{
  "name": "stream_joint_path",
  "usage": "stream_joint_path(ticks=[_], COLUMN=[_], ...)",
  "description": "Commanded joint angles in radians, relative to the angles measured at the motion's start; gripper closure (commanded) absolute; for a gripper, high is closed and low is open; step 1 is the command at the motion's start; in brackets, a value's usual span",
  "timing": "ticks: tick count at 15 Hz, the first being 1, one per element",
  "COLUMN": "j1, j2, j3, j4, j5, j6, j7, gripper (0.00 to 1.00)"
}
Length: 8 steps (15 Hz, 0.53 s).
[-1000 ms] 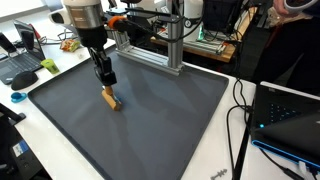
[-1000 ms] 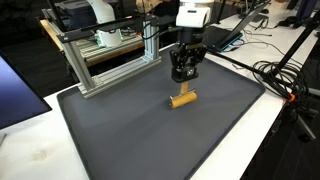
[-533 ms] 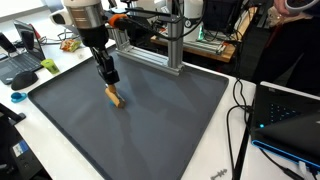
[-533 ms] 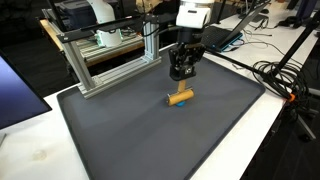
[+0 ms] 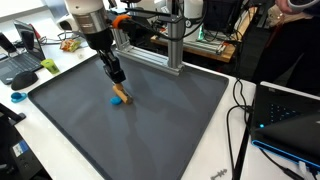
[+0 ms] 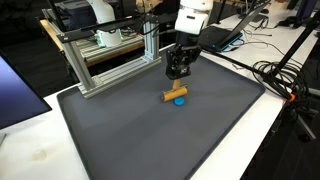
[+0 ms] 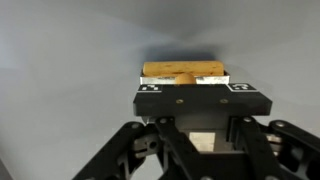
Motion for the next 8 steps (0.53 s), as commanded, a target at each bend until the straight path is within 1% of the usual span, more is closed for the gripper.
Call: stream_joint_path(ticks=[1, 4, 6, 8], j1=[0.006, 0.012, 0.007, 0.008], j2=[0.017, -0.018, -0.044, -0.073], j3=[-0.010, -0.015, -0.010, -0.013], j4=[0.019, 0.016, 0.007, -0.006], j5=[-0.007, -0.024, -0.022, -0.042], j6=[-0.054, -0.107, -0.109, -0.076], j7=[-0.008, -0.010, -0.024, -0.046], gripper=[0.78, 0.78, 0.78, 0.78])
